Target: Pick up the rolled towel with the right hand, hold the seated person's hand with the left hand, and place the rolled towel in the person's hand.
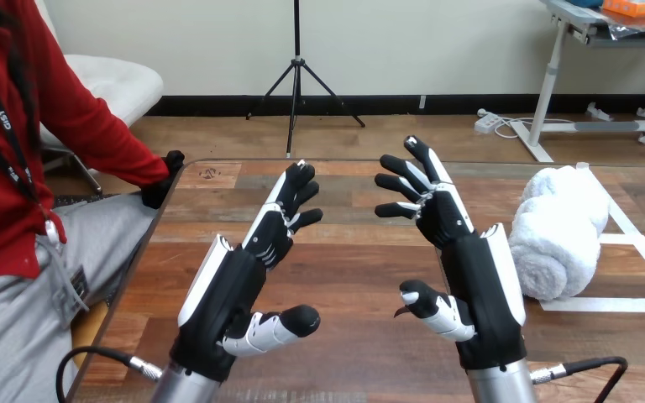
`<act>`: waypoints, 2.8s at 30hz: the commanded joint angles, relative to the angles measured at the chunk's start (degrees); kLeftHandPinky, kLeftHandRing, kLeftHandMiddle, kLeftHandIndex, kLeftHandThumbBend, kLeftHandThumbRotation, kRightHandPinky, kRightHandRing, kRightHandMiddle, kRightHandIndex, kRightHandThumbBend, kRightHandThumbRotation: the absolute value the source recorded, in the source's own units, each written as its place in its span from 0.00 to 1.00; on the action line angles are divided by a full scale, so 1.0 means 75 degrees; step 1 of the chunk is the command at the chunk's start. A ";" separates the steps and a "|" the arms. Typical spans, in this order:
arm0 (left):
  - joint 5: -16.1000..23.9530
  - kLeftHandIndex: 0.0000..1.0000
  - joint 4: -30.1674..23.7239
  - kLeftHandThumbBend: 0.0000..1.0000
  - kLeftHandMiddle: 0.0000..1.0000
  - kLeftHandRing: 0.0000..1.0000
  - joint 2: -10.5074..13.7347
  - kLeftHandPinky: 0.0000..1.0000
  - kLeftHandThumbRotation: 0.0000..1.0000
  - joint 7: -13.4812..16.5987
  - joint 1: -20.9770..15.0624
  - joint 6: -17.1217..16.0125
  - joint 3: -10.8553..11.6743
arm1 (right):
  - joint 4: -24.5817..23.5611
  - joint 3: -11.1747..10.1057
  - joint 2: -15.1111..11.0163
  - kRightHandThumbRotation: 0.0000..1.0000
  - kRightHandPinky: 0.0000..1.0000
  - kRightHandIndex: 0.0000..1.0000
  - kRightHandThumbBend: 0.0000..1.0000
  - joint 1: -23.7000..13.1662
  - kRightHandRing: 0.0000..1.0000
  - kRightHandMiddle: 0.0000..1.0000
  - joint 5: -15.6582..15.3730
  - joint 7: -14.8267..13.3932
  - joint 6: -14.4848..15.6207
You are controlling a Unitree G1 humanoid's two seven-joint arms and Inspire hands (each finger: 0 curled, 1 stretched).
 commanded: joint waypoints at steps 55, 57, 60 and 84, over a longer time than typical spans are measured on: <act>-0.1057 0.99 -0.0870 1.00 1.00 0.98 -0.0306 0.88 0.72 -0.1527 0.0102 0.0388 0.0180 | -0.1106 -0.0138 0.0195 0.83 0.73 0.94 1.00 0.0505 0.85 0.88 0.0106 0.0054 0.0380; -0.1040 0.99 -0.0863 1.00 1.00 0.97 -0.0313 0.88 0.72 -0.1518 0.0098 0.0374 0.0186 | -0.1141 -0.0127 0.0191 0.83 0.73 0.94 1.00 0.0520 0.85 0.88 0.0131 0.0075 0.0420; -0.1009 0.99 -0.0881 1.00 1.00 0.97 -0.0302 0.88 0.72 -0.1520 0.0093 0.0377 0.0176 | -0.1185 -0.0156 0.0176 0.84 0.73 0.94 1.00 0.0520 0.85 0.89 0.0066 0.0042 0.0447; -0.0851 1.00 -0.0841 1.00 1.00 0.98 -0.0319 0.89 0.71 -0.1447 -0.0015 0.0324 0.0250 | -0.2071 -0.0349 -0.0266 0.81 0.71 0.91 1.00 0.0473 0.83 0.89 0.0124 0.0114 0.1113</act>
